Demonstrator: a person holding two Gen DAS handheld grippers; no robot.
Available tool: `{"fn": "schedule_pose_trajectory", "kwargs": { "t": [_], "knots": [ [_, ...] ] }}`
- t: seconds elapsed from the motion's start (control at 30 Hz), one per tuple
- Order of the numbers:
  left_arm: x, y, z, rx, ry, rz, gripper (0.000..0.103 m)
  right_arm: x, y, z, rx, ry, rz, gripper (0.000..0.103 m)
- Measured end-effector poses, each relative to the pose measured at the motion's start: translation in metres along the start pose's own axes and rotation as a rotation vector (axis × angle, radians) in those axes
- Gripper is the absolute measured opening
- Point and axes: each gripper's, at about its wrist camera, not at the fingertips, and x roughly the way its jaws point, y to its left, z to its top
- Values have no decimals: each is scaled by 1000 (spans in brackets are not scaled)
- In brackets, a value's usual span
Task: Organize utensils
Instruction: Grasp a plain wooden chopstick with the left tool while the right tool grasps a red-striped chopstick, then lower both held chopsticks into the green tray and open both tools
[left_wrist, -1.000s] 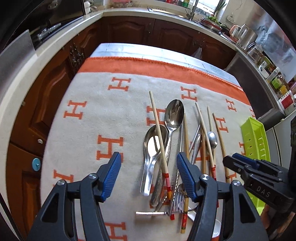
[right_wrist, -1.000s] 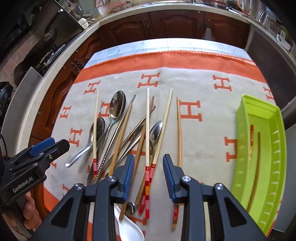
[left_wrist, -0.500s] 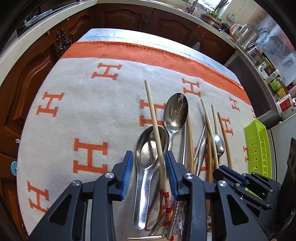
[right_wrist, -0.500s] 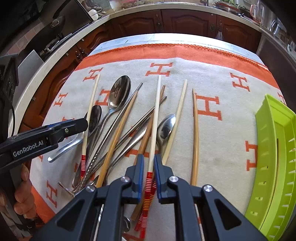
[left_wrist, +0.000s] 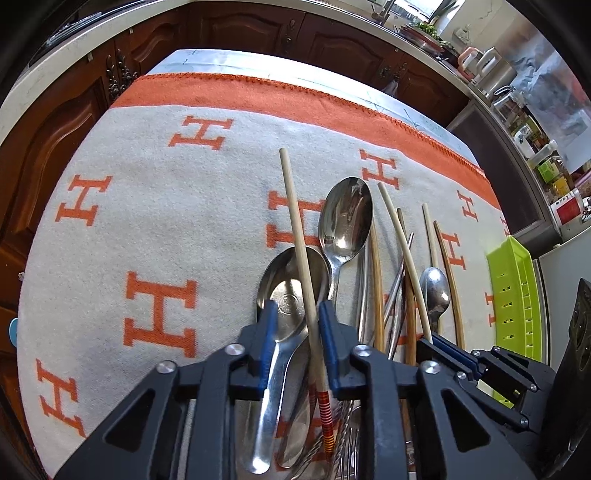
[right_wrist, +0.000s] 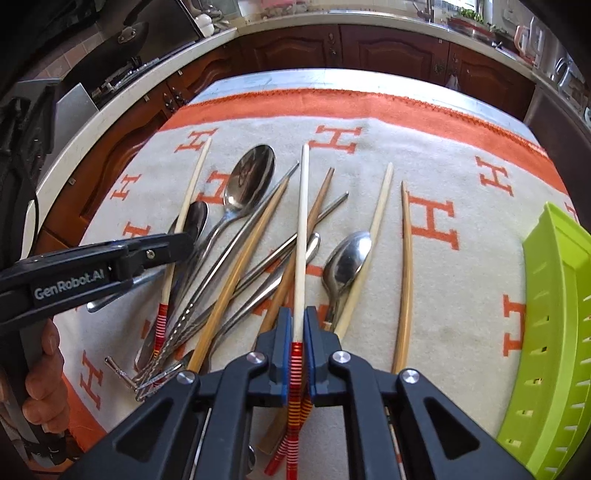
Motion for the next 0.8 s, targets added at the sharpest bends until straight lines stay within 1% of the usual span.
{"fn": "schedule_pose_trajectory", "kwargs": {
  "t": [0.03,0.2,0.4,0.53,0.67,0.73,0.8],
  "knots": [
    [1,0,0,0,4,-3,7,0,-1,0,2,-4,5,7],
    [2,-1,0,-20,-2,-14,5,-2,-13,-2,73,-1,65,5],
    [-15,-13,2,12,-16,5,3,-14,-33,-4,205,-5,145,5],
    [-33,-28,2,44,-18,7,3,-29,-46,-2,272,-17,195,5],
    [-53,-49,-3,67,-9,-34,3,-50,-55,1,296,-49,226,5],
    [-64,-62,-7,87,-21,-48,3,-63,-60,1,311,-67,248,5],
    [-76,-75,-11,111,-45,-45,3,-74,-67,0,326,-83,264,5]
  ]
}}
